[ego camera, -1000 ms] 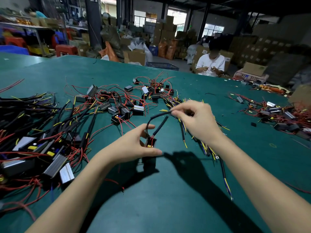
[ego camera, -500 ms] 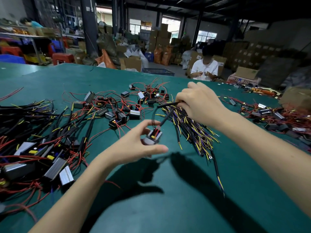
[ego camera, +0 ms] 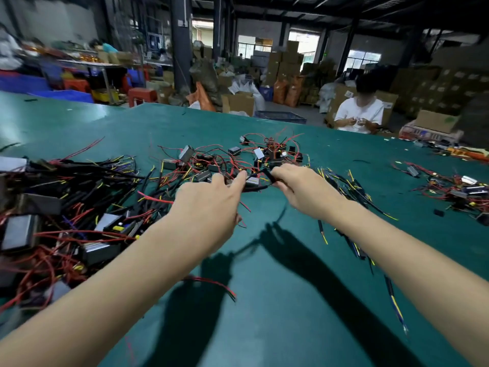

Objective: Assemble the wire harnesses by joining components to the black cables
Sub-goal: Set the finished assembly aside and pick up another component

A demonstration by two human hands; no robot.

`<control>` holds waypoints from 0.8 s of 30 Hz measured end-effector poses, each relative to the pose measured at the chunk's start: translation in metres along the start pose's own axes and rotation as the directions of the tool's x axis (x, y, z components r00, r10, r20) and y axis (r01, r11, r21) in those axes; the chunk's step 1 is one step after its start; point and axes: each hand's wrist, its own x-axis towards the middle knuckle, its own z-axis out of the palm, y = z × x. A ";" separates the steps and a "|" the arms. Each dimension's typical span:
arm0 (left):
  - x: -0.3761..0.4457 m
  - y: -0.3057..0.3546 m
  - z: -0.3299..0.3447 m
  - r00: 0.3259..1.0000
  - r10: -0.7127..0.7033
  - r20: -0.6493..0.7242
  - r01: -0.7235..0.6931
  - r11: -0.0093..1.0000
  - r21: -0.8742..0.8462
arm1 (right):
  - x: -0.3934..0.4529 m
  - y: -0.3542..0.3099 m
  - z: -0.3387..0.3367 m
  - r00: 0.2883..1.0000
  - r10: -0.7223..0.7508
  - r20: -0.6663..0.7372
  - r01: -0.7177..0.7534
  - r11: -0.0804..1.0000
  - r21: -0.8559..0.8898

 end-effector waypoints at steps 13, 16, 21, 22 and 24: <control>-0.042 -0.047 0.008 0.965 -0.144 0.220 0.086 0.963 0.254 | 0.099 -0.059 0.030 0.870 -0.473 0.138 0.491 0.812 -0.314; -0.049 -0.047 0.014 0.943 -0.163 0.289 0.087 0.962 0.259 | 0.110 -0.073 0.046 0.871 -0.463 0.163 0.491 0.821 -0.291; -0.059 -0.049 0.022 0.942 -0.154 0.298 0.086 0.969 0.230 | 0.110 -0.087 0.072 0.840 -0.464 0.282 0.531 0.812 -0.244; -0.060 -0.050 0.024 0.946 -0.139 0.292 0.065 0.966 0.249 | 0.111 -0.088 0.076 0.844 -0.455 0.285 0.522 0.820 -0.234; -0.059 -0.052 0.029 0.955 -0.104 0.278 0.018 0.956 0.294 | 0.112 -0.091 0.082 0.869 -0.411 0.276 0.477 0.844 -0.244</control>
